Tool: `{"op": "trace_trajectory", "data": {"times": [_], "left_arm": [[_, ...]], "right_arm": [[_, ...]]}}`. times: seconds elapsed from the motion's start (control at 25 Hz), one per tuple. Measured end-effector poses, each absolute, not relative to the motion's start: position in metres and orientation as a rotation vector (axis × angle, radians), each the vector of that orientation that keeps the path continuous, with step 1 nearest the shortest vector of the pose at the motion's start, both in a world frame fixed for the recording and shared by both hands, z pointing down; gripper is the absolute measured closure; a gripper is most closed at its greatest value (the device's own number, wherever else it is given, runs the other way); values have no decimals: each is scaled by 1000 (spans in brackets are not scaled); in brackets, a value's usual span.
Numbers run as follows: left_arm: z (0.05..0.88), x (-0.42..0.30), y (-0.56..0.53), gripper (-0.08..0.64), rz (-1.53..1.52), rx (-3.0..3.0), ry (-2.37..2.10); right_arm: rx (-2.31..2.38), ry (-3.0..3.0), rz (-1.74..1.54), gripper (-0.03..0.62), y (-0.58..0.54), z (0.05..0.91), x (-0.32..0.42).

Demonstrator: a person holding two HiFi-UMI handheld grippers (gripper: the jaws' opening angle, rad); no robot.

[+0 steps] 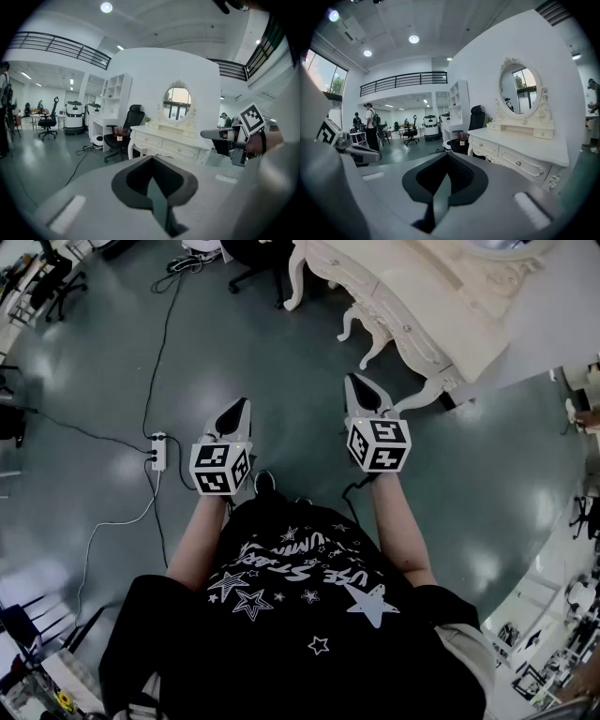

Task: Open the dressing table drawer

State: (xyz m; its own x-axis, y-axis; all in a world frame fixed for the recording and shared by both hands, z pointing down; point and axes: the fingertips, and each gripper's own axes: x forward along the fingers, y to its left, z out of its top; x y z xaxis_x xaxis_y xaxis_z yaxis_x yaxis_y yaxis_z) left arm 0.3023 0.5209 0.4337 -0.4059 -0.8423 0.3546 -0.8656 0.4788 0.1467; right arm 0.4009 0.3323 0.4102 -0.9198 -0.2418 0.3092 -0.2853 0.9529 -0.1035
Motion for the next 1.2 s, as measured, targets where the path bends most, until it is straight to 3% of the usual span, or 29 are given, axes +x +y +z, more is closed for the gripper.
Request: {"op": "trace_trajectory", "data": {"times": [0.68,1.04,1.2], "left_arm": [[452,276,519,560,81,1433,-2268],[447,214,533,560,76,1487,-2278],[440,190,531,560,64,1501,-2282]], "right_arm": [[475,-2780,241,565,334,423,381],[586,-2832,300,563,335,412,320],[600,-2836,285,478,335,404,300]]}}
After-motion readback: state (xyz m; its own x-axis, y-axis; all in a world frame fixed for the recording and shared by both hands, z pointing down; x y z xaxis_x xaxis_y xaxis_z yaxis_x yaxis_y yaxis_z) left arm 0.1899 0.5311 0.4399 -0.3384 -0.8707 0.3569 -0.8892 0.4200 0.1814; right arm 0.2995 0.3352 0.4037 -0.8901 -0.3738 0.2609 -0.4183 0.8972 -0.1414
